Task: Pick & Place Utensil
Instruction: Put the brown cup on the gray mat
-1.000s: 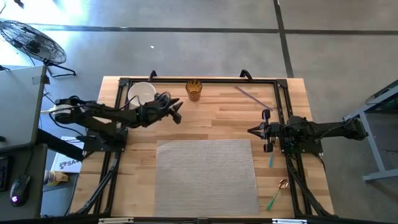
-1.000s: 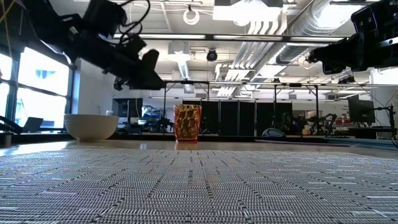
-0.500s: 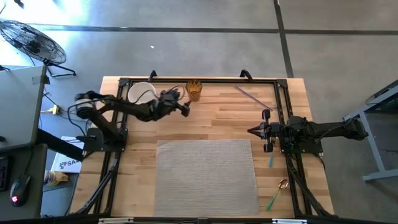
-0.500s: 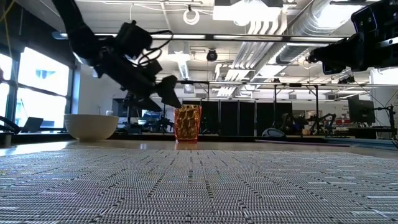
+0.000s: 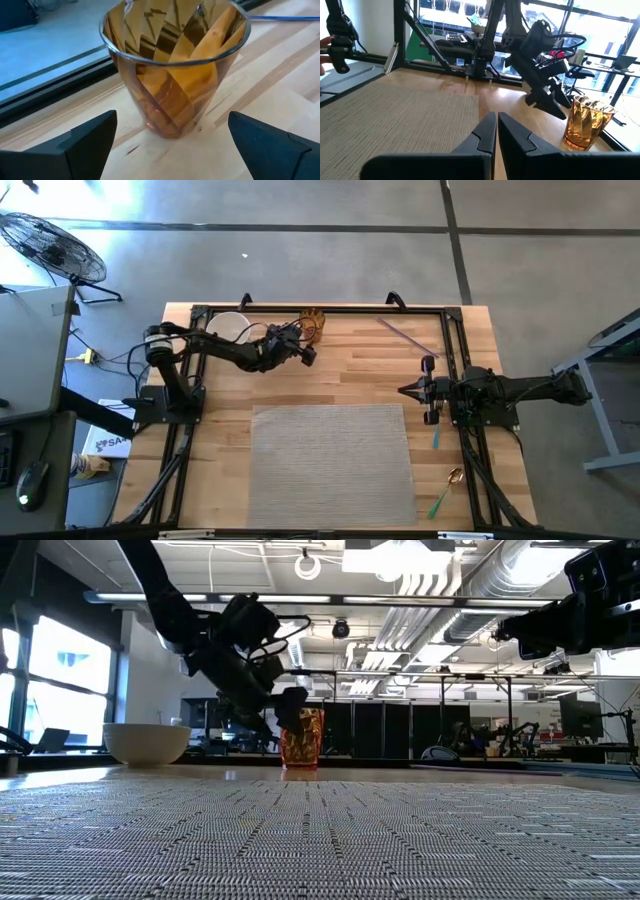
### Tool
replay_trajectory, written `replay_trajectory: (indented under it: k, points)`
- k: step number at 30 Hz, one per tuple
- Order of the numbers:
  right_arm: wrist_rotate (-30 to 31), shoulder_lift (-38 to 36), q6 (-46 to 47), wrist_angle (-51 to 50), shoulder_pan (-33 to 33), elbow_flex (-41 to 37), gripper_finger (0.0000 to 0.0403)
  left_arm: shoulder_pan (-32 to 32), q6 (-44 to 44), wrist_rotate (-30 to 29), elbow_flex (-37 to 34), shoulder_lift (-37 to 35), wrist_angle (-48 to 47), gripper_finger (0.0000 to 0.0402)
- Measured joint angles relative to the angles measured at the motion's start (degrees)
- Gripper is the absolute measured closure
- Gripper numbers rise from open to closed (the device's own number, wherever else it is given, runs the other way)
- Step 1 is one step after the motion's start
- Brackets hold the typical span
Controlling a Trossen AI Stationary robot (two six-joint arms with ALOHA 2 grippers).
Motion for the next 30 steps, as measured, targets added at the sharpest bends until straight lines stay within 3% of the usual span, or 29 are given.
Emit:
replay_trajectory:
  k: [13,21,30]
  points:
    - [0.0,0.0,0.0,0.0,0.0,0.0,0.0391,0.9,-3.5,-1.0,0.0,3.9,6.5,0.0023]
    - [0.0,0.0,0.0,0.0,0.0,0.0,0.0391,1.3,0.4,0.9,0.0,3.9,8.8,0.0023]
    - [0.0,0.0,0.0,0.0,0.0,0.0,0.0391,3.4,2.8,5.3,-0.1,10.2,16.0,0.0023]
